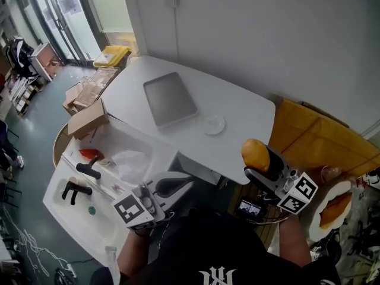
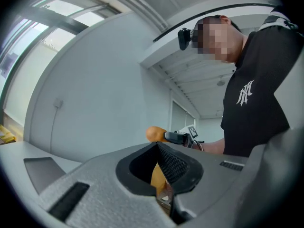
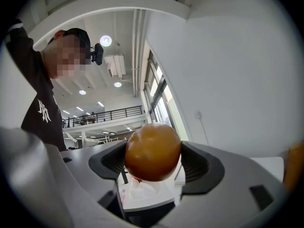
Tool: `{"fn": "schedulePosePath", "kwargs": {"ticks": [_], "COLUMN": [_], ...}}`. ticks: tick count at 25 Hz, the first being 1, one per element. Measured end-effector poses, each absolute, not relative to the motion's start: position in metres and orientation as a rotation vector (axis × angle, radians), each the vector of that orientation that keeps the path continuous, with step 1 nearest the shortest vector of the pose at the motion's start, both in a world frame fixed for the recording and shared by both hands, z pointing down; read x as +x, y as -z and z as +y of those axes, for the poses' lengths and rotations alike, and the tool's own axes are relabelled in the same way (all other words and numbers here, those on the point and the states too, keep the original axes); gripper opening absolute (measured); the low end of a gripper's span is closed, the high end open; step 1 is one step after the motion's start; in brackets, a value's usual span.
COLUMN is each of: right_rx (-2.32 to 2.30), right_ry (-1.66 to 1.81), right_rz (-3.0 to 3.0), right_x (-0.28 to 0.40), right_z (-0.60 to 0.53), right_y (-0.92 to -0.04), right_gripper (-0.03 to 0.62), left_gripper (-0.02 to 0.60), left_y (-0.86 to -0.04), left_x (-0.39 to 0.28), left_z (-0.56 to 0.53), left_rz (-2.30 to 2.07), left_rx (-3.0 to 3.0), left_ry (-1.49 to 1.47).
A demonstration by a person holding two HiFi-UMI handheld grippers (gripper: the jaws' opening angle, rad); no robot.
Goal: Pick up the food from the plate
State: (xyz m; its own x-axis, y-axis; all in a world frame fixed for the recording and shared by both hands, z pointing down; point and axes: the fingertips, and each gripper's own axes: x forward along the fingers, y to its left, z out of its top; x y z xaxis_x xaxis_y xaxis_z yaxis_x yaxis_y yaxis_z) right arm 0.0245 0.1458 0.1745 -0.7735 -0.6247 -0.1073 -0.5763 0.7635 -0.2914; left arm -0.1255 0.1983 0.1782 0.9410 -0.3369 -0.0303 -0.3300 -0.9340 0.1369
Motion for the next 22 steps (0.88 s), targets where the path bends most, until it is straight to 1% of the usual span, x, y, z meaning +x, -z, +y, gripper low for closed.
{"fn": "schedulePosePath", "kwargs": {"ticks": [6,10,13,18,22], "right_rx": [-0.871,-0.854,-0.811,-0.752,-0.733], "right_ry": [0.365,0.373,0.37,0.359,0.391], "right_rz": [2.766,2.77,2.767,2.824,2.84], "right_x": [0.057,0.08,0.082,0.066,0.07], "right_z": [0.167,0.18,0.187,0.201,0.211], "right_y": [-0.176,-0.181,-0.183,-0.197,-0.206], "right_gripper": [0.35,0.35,0.35,0.35,0.35], "left_gripper": [0.006,0.006,0.006,0.006,0.006], "left_y": [-0.178,-0.181,-0.188,-0.2,-0.194], "left_x": [-0.081,-0.066,-0.06,-0.057,-0.045], "left_z": [0.219,0.234,0.243,0.25,0.253], "left_rz": [-0.537,-0.611,-0.656,-0.705,-0.685], "left_rx": [2.982,2.963,2.948,2.917,2.937], "left_ry": [-0.019,-0.033,-0.053,-0.045,0.024]}}
